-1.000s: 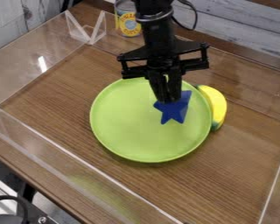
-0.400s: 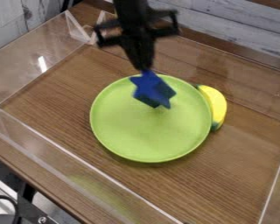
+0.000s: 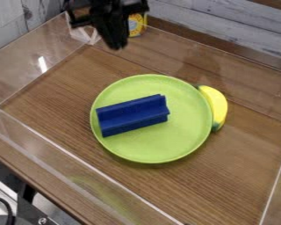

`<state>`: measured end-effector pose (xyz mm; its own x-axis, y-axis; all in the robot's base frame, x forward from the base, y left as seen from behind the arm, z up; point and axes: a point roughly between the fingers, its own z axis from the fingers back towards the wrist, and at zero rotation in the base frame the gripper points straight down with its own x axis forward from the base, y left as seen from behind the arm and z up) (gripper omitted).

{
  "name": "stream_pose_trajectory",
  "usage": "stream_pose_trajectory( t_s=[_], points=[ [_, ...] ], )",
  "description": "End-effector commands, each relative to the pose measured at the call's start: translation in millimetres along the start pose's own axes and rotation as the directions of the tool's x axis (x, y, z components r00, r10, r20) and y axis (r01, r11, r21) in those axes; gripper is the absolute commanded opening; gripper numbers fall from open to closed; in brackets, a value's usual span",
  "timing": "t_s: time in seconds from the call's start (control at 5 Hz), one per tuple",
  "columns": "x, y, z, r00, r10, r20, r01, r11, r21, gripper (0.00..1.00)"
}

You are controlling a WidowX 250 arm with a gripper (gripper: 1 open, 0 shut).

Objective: Remove the blue object from inside the green plate and put it on the table

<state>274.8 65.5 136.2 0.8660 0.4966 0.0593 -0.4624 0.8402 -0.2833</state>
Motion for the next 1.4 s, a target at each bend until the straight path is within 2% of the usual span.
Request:
stream_pose_trajectory(
  t_s=[0.0, 0.6, 1.2],
  points=[
    [-7.4, -6.2, 5.5, 0.997, -0.072, 0.040, 0.072, 0.997, 0.005, 1.00],
    [-22.2, -6.1, -21.3, 0.988, -0.156, 0.004, 0.156, 0.988, 0.008, 1.00],
    [-29.0, -3.3, -45.3, 0.983, -0.184, -0.005, 0.184, 0.983, 0.014, 1.00]
  ],
)
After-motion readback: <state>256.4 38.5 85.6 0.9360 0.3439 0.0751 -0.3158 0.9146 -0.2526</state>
